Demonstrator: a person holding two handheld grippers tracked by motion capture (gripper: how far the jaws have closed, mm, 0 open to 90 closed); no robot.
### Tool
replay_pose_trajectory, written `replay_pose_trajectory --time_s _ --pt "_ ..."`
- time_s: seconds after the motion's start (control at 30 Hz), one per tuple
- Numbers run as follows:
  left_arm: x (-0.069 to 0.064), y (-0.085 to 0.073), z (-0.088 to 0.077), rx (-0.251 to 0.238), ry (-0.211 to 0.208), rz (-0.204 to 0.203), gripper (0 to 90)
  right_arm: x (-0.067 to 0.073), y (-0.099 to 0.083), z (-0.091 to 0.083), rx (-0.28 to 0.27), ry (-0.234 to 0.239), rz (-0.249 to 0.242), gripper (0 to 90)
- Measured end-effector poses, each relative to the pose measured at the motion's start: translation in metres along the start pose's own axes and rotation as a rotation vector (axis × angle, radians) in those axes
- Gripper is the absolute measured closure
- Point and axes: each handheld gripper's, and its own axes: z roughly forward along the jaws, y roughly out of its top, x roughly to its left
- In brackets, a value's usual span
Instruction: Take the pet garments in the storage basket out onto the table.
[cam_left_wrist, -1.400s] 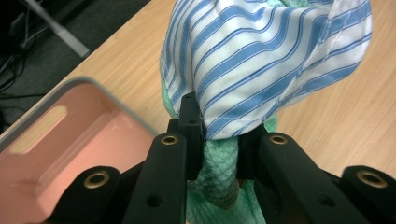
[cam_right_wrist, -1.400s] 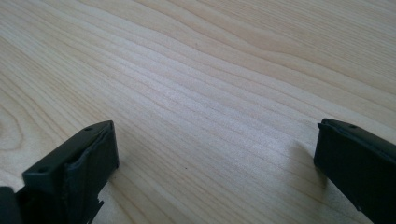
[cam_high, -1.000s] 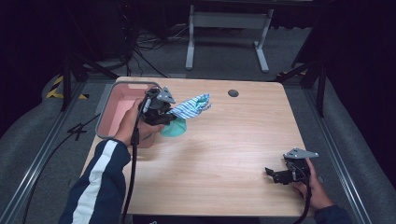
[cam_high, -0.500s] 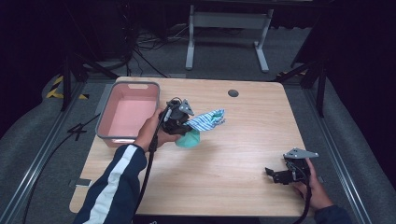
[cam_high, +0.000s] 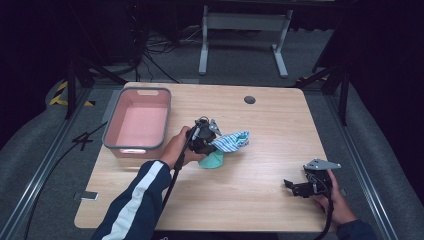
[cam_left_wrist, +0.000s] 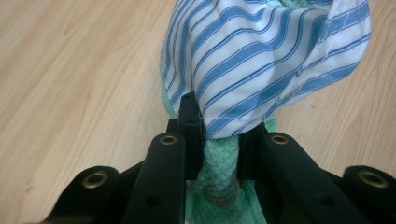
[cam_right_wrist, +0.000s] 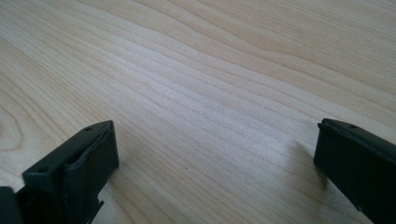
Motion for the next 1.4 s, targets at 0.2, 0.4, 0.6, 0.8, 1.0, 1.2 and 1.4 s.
replay_pose_trajectory --time_s 0.2,0.4,0.6,0.8,1.0,1.2,1.4 --pt "-0.005 -0.002 0.019 0.028 -0.012 0.008 77.0 0.000 0.000 0.000 0.000 0.000 0.001 0.2" --pt "-0.008 -0.007 0.030 0.042 -0.022 0.007 75.6 0.000 0.000 0.000 0.000 0.001 0.000 0.2" --pt "-0.013 -0.012 0.037 0.058 -0.039 0.014 71.8 0.000 0.000 0.000 0.000 0.000 0.001 0.2" --pt "-0.018 -0.015 0.042 0.068 -0.059 0.021 60.4 0.000 0.000 0.000 0.000 0.000 -0.001 0.2" --pt "-0.021 -0.016 0.042 0.074 -0.067 0.027 45.4 0.000 0.000 0.000 -0.001 -0.001 -0.002 0.2" --pt "-0.023 -0.016 0.042 0.055 -0.071 0.011 30.4 0.000 0.000 0.000 -0.001 -0.001 -0.002 0.2" --pt "-0.023 -0.017 0.038 0.015 -0.084 -0.002 20.7 0.000 0.000 0.000 -0.001 -0.001 -0.001 0.2"
